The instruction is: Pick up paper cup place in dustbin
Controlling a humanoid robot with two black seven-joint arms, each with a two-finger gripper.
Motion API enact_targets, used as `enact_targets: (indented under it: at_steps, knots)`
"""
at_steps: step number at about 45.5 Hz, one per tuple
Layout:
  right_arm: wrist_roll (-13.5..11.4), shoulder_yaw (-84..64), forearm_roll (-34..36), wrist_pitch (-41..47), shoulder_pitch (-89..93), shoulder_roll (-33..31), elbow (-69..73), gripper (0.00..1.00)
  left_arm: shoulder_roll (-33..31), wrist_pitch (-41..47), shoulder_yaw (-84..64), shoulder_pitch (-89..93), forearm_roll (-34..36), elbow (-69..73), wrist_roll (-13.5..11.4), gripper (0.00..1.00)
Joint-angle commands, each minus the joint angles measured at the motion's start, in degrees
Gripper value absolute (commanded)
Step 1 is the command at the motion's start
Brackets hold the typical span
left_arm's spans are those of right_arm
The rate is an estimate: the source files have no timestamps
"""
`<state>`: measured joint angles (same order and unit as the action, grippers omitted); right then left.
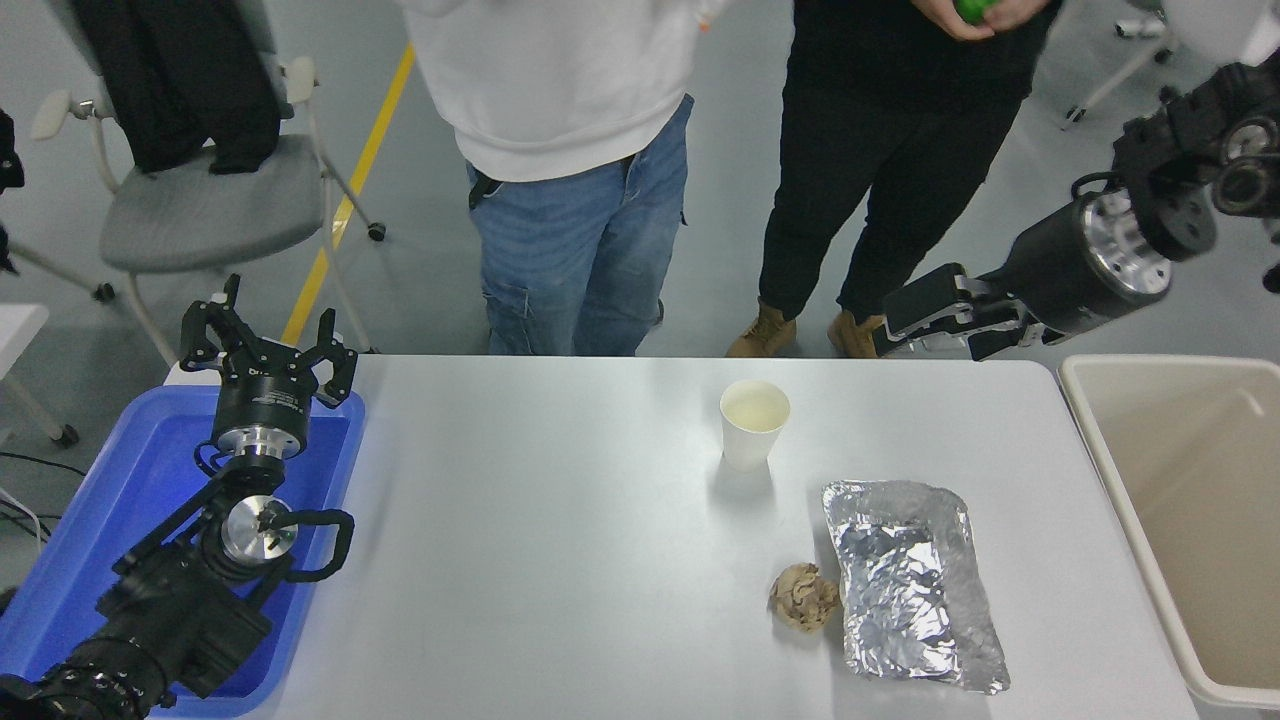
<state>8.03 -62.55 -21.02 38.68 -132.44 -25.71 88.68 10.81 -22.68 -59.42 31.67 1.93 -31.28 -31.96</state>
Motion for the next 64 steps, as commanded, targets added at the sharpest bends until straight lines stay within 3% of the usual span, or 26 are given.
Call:
enact_targets:
  at_steps: [1, 12, 35, 64]
  knots:
    - [0.14, -4.07, 8.62, 6.32, -10.29, 7.07, 6.15, 1.00, 0.00, 0.00, 0.00, -0.03, 0.00, 0.00, -0.03, 0.99]
    - [0.05, -8.56, 23.92, 6.32, -14.60, 9.36, 9.76, 1.00, 0.00, 0.00, -0.09, -0.03, -0.09, 0.00, -0.03, 0.99]
    - [-0.03, -11.99, 22.26, 6.32, -14.44, 11.64, 8.01, 1.00, 0.00, 0.00, -0.09, -0.03, -0.09, 0.00, -0.12, 0.99]
    - [-0.74, 1.81, 10.30, -10.63, 22.30, 20.78, -25.30, 1.00, -0.18, 0.00, 0.00, 0.14, -0.09, 0.00, -0.03, 0.99]
